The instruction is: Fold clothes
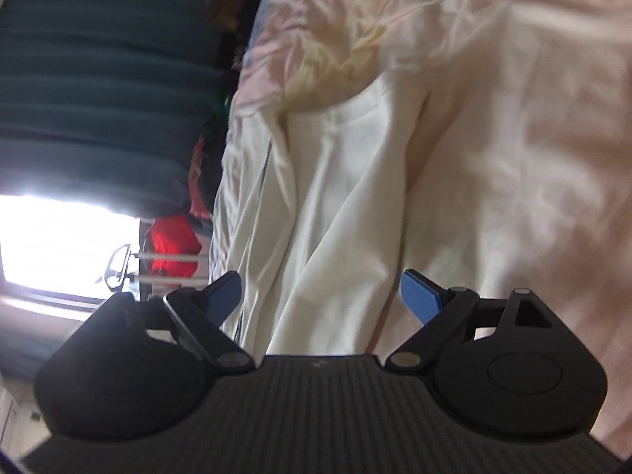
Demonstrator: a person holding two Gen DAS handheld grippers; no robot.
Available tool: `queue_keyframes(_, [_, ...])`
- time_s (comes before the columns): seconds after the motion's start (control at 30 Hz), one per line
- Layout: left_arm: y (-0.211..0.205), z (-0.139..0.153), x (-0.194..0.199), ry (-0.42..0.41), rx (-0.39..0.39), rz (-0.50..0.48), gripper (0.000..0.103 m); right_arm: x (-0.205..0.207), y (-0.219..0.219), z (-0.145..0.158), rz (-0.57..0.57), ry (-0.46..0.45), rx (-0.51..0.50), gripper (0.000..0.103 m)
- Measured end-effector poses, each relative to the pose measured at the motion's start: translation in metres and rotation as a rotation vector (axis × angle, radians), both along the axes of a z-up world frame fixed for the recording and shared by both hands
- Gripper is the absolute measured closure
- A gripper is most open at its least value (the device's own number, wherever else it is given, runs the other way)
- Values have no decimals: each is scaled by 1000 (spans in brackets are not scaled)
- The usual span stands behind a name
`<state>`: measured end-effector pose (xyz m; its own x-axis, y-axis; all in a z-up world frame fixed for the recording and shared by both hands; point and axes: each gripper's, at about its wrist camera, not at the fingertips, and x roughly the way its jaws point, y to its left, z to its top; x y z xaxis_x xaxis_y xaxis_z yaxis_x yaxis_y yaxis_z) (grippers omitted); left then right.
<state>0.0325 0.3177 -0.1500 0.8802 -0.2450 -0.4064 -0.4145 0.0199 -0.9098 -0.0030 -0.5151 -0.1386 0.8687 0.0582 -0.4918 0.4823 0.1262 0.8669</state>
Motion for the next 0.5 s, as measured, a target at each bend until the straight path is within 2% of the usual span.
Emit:
queue_keyframes(0.03, [-2,-2,4,36,19,-14,34,-1,-7,-5,-28,13,1,13])
queue_keyframes(0.13, [-1,-11,7,72,-5,26,45,11,-12,-12,-27,33,-39,14])
queue_keyframes(0.17, [1,-13,6,78,-13,46,48,15,-14,-15,-26,40,-52,16])
queue_keyframes(0.2, [4,-14,6,80,-9,63,57,19,-15,-17,-26,47,-66,24])
queue_keyframes(0.23, [7,-15,7,80,-1,79,62,23,-17,-20,-26,54,-79,24])
queue_keyframes(0.27, [10,-15,7,80,6,95,62,27,-19,-22,-25,60,-92,25])
queue_keyframes(0.33, [15,-16,11,78,21,110,62,35,-22,-27,-25,74,-119,36])
queue_keyframes(0.37, [16,-16,14,75,29,101,62,39,-24,-29,-24,81,-132,36])
queue_keyframes(0.4, [17,-15,17,77,44,93,67,43,-26,-32,-24,87,-146,41])
queue_keyframes(0.43, [17,-15,20,83,62,88,76,47,-28,-34,-24,94,-159,51])
queue_keyframes(0.47, [17,-14,22,90,79,84,80,51,-30,-36,-25,100,-171,58])
queue_keyframes(0.5, [17,-13,23,86,88,84,86,51,-34,-40,-42,94,-175,73])
